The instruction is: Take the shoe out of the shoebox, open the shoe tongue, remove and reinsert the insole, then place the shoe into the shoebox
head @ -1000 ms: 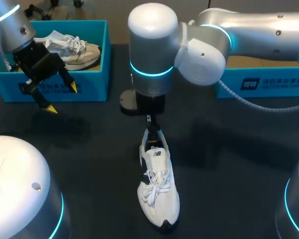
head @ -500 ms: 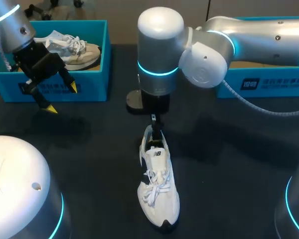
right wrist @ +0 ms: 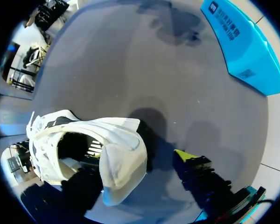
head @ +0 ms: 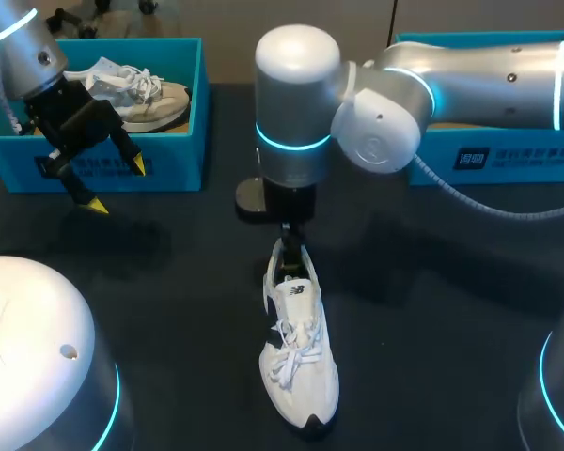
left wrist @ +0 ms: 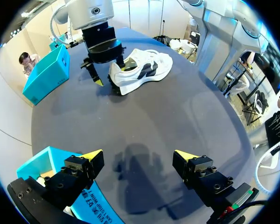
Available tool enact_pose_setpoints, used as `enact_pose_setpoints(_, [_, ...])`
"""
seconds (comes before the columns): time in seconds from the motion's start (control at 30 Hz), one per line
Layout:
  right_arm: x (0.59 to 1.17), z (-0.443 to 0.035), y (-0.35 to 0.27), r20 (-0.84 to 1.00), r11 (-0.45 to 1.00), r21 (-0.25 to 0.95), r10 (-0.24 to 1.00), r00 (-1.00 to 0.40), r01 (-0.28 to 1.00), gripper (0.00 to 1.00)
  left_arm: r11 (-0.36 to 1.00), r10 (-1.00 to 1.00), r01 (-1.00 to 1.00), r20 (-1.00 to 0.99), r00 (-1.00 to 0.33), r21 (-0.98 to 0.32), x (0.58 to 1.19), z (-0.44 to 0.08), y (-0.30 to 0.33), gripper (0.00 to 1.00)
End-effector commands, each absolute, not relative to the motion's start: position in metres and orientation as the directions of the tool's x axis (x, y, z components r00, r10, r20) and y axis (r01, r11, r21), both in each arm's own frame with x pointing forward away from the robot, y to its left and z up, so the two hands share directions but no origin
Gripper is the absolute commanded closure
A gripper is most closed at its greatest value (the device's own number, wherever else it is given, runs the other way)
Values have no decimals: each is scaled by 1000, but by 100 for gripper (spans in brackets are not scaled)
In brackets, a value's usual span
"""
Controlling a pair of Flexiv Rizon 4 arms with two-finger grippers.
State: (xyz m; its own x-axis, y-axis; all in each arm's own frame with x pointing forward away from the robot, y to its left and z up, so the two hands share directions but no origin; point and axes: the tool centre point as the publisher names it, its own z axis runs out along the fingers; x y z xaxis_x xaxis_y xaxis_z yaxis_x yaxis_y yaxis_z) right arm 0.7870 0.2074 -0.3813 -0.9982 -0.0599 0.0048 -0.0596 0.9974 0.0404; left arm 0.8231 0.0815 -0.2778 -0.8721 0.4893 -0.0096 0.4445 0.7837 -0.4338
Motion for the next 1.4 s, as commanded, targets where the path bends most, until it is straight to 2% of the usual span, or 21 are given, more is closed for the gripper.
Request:
enact_pose_setpoints(0.03, [787, -385, 208, 8, 998, 40, -58, -998, -57, 74, 786, 489, 445, -9, -872, -430, 822, -277, 82, 0])
enact_pose_setpoints(0.07, [787, -386, 208, 8, 997, 42, -57, -998, -57, 96, 786, 489, 445, -9, -872, -430, 822, -277, 82, 0])
enact_pose_setpoints(0.1, [787, -386, 208, 7, 997, 43, -57, -998, -57, 100, 786, 489, 445, -9, -872, -430, 822, -277, 82, 0])
enact_pose_setpoints(0.4, [780, -376, 205, -13, 999, 27, -47, -999, -47, 100, 786, 489, 445, -9, -872, -430, 822, -277, 82, 0])
enact_pose_setpoints(0.53, [781, -357, 198, -45, 999, 9, -46, -998, -46, 100, 786, 489, 445, -9, -872, -430, 822, -277, 82, 0])
enact_pose_setpoints(1.03, [820, -231, 162, -197, 994, -104, -54, -979, -34, 100, 786, 489, 445, -9, -872, -430, 822, -277, 82, 0])
enact_pose_setpoints(1.4, [820, -231, 162, -197, 994, -104, -54, -979, -34, 100, 786, 489, 445, -9, -872, -430, 822, -277, 82, 0])
